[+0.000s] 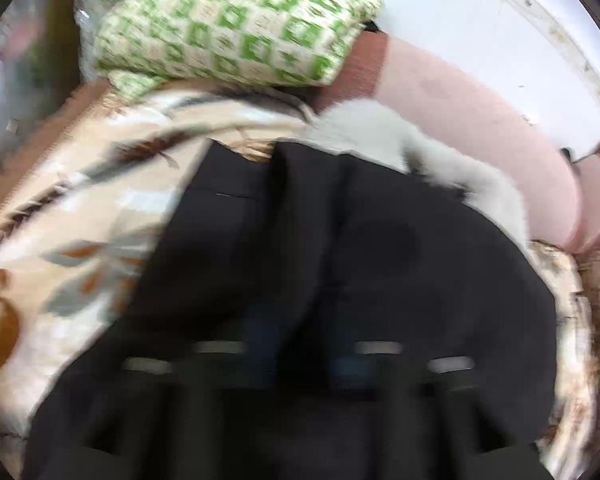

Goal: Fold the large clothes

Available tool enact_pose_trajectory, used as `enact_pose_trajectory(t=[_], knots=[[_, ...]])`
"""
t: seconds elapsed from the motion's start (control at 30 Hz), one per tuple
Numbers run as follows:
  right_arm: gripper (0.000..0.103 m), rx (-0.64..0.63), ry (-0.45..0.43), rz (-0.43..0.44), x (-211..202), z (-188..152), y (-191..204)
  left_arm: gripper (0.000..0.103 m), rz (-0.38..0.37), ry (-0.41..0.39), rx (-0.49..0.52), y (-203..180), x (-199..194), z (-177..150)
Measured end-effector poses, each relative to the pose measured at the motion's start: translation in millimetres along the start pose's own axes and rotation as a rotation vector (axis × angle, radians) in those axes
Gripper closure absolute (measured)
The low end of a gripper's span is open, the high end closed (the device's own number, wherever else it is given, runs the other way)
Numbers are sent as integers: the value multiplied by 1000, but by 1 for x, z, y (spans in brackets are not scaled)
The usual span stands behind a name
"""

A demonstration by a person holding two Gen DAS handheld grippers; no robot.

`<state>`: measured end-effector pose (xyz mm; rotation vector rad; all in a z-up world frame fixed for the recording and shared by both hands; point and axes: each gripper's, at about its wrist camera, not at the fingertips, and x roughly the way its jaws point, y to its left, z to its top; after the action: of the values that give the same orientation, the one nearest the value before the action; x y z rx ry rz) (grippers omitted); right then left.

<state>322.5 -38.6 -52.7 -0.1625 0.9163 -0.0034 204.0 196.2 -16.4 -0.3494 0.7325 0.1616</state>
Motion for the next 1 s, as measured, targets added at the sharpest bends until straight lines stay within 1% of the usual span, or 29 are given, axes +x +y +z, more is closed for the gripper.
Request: enact_pose_trajectory(t=[0.07,0.13,0.17,0.2,0.23,0.3,0.33,0.43,0.5,0.57,0.67,0.73,0.77,0.83,0.9,0.97,1.0], knots=[[92,30,-18,38,-11,2,-6,6,-3,-2,-8,2,-1,1],[92,32,-40,66,-21,3,-3,6,-3,-5,-13,3,-2,1],[93,30,-47,95,-26,2,-1,6,0,-5,-13,2,-1,1],[93,26,-42,132,-27,1,3,6,1,-4,-13,3,0,1],[93,16,-38,137,-26,1,8,6,6,-1,-13,3,1,1],[93,0,-19,139,-16,-2,15,6,12,9,-8,2,4,0],[93,16,2,151,-6,-3,14,6,14,13,-4,1,6,0],[93,77,60,225,16,-10,8,6,20,15,6,0,7,0],[92,70,67,254,16,-18,7,6,25,7,10,-2,7,0],[93,56,56,299,5,-26,8,6,29,9,16,-4,8,-1],[93,74,17,375,-22,-35,-1,6,33,20,24,-4,11,-1],[93,79,4,408,-33,-42,-4,6,36,22,22,-4,12,-2],[93,76,7,420,-35,-45,-4,6,40,21,19,-4,12,-2],[93,44,19,410,-31,-49,2,6,46,22,19,-4,13,-2],[93,49,49,392,-15,-48,6,6,49,31,21,-3,15,-4],[89,55,88,369,9,-43,8,6,53,37,24,-3,17,-4],[89,63,96,359,18,-41,7,6,56,37,24,-3,18,-4]])
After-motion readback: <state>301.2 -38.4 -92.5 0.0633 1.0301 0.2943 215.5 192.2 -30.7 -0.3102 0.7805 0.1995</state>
